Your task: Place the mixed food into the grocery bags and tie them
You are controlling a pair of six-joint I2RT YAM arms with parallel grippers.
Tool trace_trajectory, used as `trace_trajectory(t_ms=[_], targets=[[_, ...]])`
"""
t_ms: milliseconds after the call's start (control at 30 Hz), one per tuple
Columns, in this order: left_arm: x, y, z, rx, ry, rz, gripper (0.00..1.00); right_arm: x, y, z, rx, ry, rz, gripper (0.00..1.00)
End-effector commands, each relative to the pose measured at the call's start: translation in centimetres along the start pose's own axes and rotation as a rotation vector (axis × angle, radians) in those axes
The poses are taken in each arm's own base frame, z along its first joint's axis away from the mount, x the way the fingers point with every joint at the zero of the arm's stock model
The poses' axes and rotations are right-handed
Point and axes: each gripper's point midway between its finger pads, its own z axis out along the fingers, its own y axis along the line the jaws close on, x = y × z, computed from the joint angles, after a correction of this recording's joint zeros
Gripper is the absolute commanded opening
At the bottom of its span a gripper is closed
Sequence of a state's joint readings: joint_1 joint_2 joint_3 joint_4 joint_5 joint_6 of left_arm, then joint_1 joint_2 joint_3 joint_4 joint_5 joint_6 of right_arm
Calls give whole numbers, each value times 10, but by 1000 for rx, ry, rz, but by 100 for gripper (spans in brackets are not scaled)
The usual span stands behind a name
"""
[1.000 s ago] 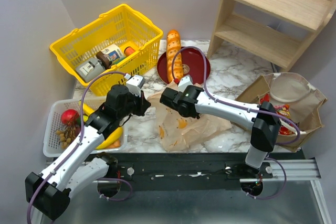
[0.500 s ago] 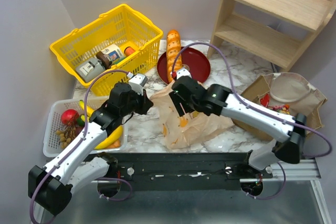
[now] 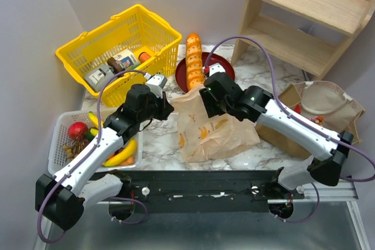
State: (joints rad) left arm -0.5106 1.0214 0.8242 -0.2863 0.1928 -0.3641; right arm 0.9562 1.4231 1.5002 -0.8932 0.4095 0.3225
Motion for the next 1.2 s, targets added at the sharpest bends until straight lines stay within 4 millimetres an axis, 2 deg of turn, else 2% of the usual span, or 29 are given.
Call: trace_trajectory(t_ms=[0, 133, 233, 333, 367, 400, 467, 500, 533, 600, 633, 700, 733, 767, 867, 900, 1000, 1100, 1167], targets=[[-13, 7, -3, -51, -27, -1, 0, 28, -63, 9, 275, 110, 4, 69], [-12, 12, -2, -80, -16, -2, 0, 24, -59, 14, 224, 74, 11, 68], [-14, 13, -4, -93, -23, -3, 0, 31, -59, 24, 199, 83, 16, 59], [-17, 18, -8, -130, -38, -11, 0, 36, -65, 28, 209, 89, 12, 59], [-19, 20, -9, -144, -39, -12, 3, 35, -65, 27, 202, 83, 4, 61], [-17, 23, -12, -164, -28, -13, 17, 30, -64, 23, 182, 62, 2, 63], [-20, 30, -16, -213, -37, -16, 33, 20, -64, 19, 168, 23, -9, 68], [-21, 32, -18, -225, -33, -18, 57, 16, -67, 17, 167, 11, -8, 70], [-25, 34, -21, -244, -45, -22, 67, 11, -69, 16, 159, -9, -14, 69], [-27, 35, -27, -266, -49, -43, 87, 14, -72, 23, 125, -1, -6, 63], [-31, 35, -31, -277, -60, -49, 90, 15, -72, 26, 110, 2, -12, 54], [-32, 44, -47, -350, -73, -75, 98, 18, -71, 31, 82, 4, -7, 44], [-34, 50, -54, -393, -88, -93, 99, 16, -71, 33, 75, -3, -11, 35], [-33, 57, -61, -434, -96, -110, 99, 17, -70, 34, 68, -5, -12, 33], [-25, 87, -92, -626, -131, -234, 99, 16, -66, 36, 42, -16, -11, 32], [-18, 101, -110, -722, -145, -275, 99, 16, -65, 36, 28, -21, -11, 32], [-5, 128, -139, -860, -227, -423, 99, 12, -62, 36, 3, -36, -11, 32], [7, 155, -160, -977, -289, -503, 99, 6, -57, 34, -26, -56, -10, 32], [13, 165, -163, -1005, -290, -533, 99, 3, -55, 33, -39, -68, -10, 32]])
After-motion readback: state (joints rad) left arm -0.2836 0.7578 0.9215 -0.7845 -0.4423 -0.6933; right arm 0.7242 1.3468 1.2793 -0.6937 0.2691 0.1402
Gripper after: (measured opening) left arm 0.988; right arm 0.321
